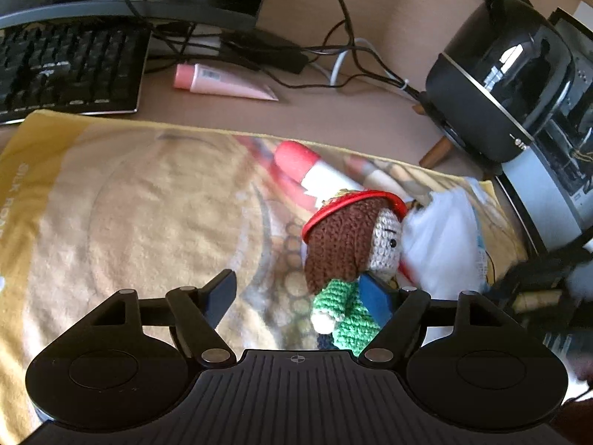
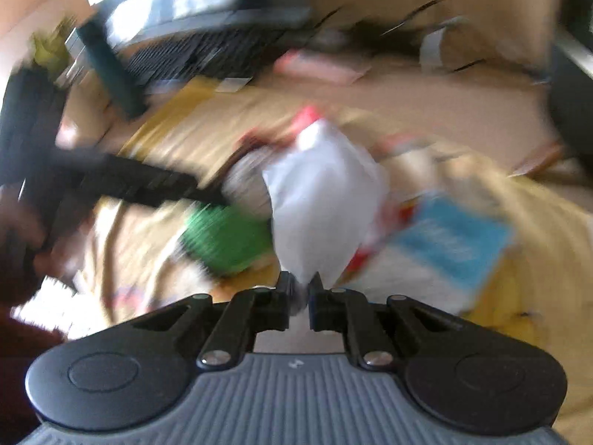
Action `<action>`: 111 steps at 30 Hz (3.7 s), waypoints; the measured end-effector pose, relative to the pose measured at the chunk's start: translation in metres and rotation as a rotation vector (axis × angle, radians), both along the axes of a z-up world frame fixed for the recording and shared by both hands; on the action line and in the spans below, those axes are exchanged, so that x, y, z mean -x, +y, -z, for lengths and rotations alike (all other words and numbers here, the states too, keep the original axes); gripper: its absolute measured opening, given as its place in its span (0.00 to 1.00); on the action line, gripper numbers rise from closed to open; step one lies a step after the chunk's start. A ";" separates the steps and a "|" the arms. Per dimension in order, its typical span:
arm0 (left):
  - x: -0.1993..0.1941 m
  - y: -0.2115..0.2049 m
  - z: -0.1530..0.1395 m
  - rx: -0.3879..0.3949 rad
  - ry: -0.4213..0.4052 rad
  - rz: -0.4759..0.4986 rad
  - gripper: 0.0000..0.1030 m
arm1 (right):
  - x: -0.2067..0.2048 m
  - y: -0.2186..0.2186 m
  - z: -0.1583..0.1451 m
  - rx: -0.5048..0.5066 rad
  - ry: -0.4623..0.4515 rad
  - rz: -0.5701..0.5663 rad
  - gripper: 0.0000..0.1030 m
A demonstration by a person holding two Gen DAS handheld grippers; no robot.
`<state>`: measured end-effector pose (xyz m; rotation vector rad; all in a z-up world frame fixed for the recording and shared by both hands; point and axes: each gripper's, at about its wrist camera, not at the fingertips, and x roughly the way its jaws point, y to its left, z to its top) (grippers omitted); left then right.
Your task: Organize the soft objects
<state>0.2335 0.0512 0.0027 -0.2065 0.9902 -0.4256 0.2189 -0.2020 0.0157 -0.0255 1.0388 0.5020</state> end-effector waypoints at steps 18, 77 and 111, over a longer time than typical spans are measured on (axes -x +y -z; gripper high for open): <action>0.005 -0.011 0.000 0.000 -0.010 0.161 0.84 | 0.027 -0.123 0.020 0.264 0.034 0.506 0.15; 0.174 -0.109 -0.004 -0.361 -0.321 -0.280 1.00 | 0.188 -0.044 0.030 0.180 -0.485 0.545 1.00; 0.189 -0.097 0.002 -0.356 -0.272 -0.255 1.00 | 0.173 -0.035 0.037 0.130 -0.386 0.547 1.00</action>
